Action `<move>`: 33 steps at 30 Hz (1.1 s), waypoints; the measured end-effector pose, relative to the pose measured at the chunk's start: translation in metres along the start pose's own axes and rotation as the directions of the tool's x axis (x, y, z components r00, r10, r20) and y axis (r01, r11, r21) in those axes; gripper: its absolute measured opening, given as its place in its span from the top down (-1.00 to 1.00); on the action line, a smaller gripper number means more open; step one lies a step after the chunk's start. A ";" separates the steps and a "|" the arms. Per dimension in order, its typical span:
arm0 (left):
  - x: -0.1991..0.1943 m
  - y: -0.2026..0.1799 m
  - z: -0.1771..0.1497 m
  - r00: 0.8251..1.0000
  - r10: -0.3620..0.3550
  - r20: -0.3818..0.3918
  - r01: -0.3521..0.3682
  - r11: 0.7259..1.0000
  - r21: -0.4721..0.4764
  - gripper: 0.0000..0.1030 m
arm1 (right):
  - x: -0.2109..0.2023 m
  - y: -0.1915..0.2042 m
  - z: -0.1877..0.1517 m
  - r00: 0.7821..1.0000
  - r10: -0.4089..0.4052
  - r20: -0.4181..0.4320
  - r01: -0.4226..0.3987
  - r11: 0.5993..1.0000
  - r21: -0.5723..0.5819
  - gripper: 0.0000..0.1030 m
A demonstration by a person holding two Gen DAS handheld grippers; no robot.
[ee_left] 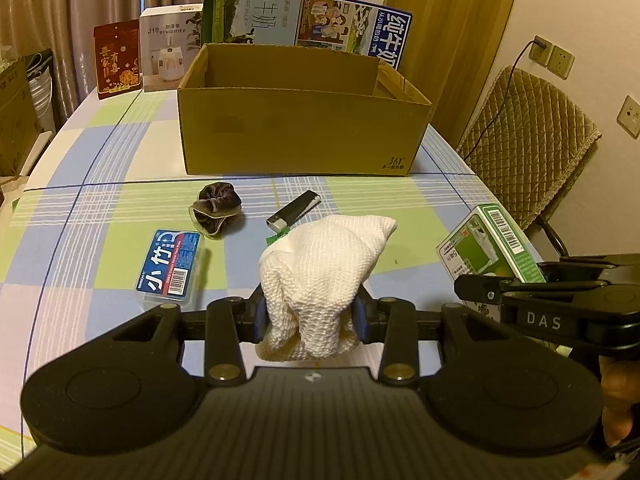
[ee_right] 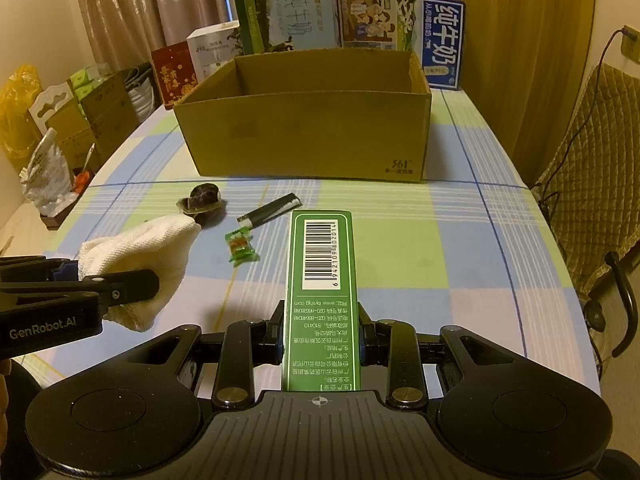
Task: Organize objects
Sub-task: 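Lift the white cloth with the left tool while the right tool holds the green box, then carry the cloth with the left tool while the right tool carries the green box over the box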
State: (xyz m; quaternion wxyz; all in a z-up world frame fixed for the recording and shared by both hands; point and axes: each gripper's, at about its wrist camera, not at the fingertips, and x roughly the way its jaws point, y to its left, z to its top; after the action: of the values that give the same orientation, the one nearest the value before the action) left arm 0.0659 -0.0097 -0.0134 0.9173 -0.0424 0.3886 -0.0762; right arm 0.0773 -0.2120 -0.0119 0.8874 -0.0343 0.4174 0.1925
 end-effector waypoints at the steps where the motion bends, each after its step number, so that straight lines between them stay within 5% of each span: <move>1: 0.001 0.000 0.000 1.000 -0.001 -0.001 0.001 1.000 0.000 0.33 | 0.000 0.000 0.000 1.000 0.000 -0.001 0.000 1.000 0.000 0.47; 15: 0.013 0.007 0.044 0.999 -0.045 0.021 0.045 0.999 0.000 0.33 | 0.006 -0.015 0.046 1.000 0.020 0.018 -0.020 1.000 0.006 0.47; 33: 0.080 0.037 0.245 0.996 -0.014 0.085 0.009 0.998 0.059 0.33 | 0.066 -0.050 0.257 0.994 0.060 0.095 -0.061 0.998 0.010 0.47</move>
State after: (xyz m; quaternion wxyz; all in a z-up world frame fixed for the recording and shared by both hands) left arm 0.3010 0.0171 0.0948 0.9334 -0.0210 0.3466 -0.0908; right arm 0.3212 -0.1810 0.1007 0.9002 -0.0069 0.3769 0.2182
